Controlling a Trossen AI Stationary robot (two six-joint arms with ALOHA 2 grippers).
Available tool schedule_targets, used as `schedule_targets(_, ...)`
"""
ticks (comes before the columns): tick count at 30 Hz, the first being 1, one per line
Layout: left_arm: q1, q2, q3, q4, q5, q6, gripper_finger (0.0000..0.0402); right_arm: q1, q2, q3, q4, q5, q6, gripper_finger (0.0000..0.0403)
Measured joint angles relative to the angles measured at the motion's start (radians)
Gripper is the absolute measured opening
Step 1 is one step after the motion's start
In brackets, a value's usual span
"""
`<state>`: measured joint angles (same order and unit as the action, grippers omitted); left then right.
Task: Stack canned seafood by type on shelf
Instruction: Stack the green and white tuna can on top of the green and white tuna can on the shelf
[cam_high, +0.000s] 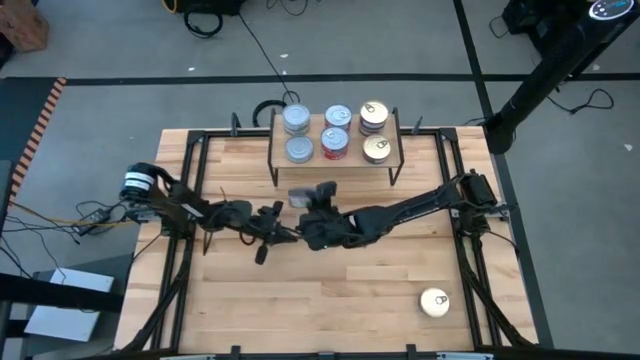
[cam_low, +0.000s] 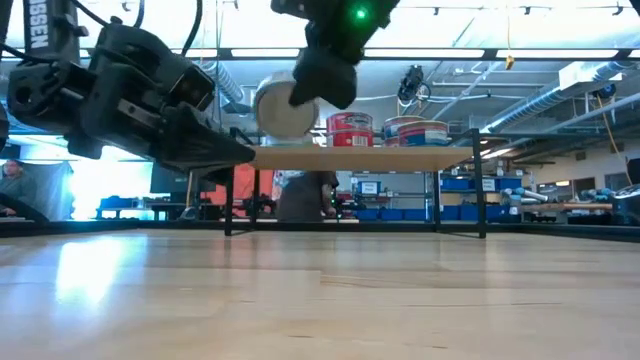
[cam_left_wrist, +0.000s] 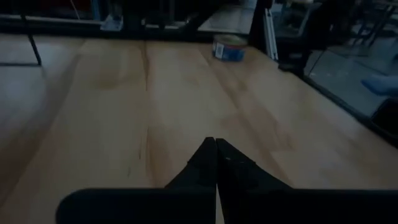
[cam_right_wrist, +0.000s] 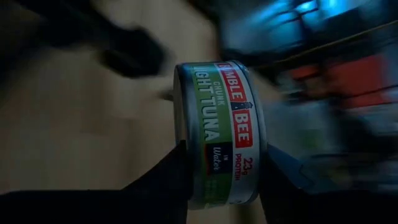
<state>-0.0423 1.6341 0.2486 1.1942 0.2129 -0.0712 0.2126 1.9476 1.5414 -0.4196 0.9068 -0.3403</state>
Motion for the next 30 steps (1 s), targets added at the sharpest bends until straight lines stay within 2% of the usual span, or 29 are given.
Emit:
schedule_targets(3, -0.001, -0.006, -0.014, -0.002, -0.002, 0.003, 0.0003, -0.023, 0.000, 0.015, 0.101, 0.082, -0.214, 0.0144)
schedule_targets(8, 0.000, -0.006, -0.012, -0.007, -0.005, 0.003, 0.0003, -0.103, 0.001, 0.013, 0.255, 0.094, -0.500, 0.0144)
schedule_targets(11, 0.000, -0.006, -0.011, -0.003, -0.004, -0.006, 0.0003, -0.161, 0.001, 0.013, 0.310, 0.088, -0.593, 0.0144)
schedule_targets(16, 0.000, -0.006, -0.011, -0.003, -0.004, -0.008, 0.0003, -0.248, 0.001, 0.013, 0.319, 0.009, -0.646, 0.0144)
schedule_targets(30, 0.000, -0.005, -0.011, -0.003, -0.004, 0.012, 0.0003, -0.286, 0.002, 0.013, 0.330, 0.002, -0.669, 0.0144)
